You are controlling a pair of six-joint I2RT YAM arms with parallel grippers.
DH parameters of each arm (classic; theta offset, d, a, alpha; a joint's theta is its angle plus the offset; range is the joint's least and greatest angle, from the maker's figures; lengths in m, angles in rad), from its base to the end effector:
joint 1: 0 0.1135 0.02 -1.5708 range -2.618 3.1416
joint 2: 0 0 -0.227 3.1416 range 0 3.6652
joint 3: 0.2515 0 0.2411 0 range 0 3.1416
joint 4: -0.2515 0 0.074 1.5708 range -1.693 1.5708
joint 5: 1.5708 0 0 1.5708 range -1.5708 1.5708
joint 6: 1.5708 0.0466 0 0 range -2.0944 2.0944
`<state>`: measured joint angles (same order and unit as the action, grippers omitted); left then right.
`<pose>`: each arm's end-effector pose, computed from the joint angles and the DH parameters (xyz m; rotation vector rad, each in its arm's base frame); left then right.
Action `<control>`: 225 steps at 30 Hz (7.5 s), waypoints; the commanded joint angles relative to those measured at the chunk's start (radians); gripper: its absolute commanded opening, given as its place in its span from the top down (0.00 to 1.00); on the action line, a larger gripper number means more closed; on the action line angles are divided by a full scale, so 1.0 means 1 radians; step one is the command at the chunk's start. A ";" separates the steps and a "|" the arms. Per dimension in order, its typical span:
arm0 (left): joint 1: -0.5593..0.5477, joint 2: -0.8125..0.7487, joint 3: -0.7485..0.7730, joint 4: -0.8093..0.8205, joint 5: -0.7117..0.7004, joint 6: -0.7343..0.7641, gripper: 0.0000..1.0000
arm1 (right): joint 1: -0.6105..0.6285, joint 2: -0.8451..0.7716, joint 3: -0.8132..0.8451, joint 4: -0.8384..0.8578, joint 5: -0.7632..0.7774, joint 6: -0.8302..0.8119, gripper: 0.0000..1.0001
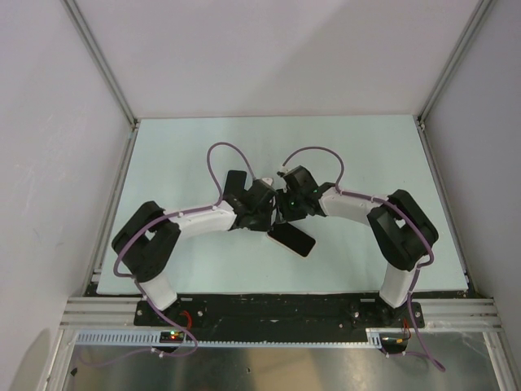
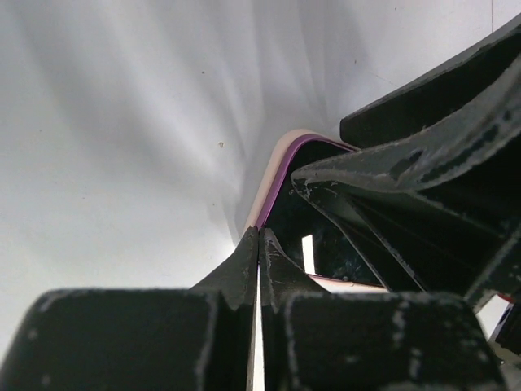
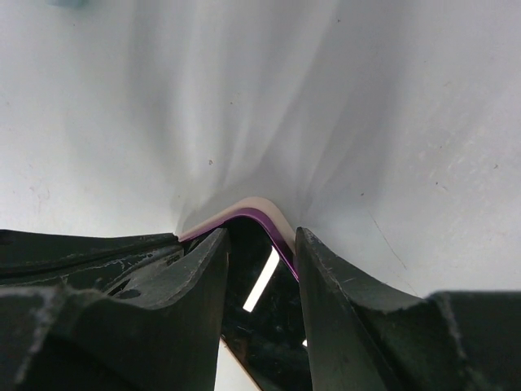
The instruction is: Put the phone into the phone case
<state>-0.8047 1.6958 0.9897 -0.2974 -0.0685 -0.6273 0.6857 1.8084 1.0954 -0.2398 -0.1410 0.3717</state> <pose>0.2309 -0.2354 0.1312 0.2073 2.6281 -0.4363 0.2736 0.2323 0.1288 -0.4674 2.5756 0.5810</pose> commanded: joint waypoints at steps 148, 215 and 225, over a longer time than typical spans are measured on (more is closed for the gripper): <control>-0.091 -0.009 -0.072 0.054 0.000 -0.095 1.00 | 0.143 -0.367 -0.404 -0.202 0.301 0.325 0.73; -0.027 -0.149 -0.142 0.054 0.030 -0.076 1.00 | 0.181 -0.466 -0.229 -0.268 0.406 0.307 0.80; -0.027 -0.080 -0.095 0.053 0.038 -0.075 1.00 | 0.126 -0.349 -0.228 -0.220 0.346 0.298 0.84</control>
<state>-0.8272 1.5909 0.8490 -0.2497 -0.0402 -0.7219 0.7982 1.4139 0.8463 -0.4938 0.2260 0.6792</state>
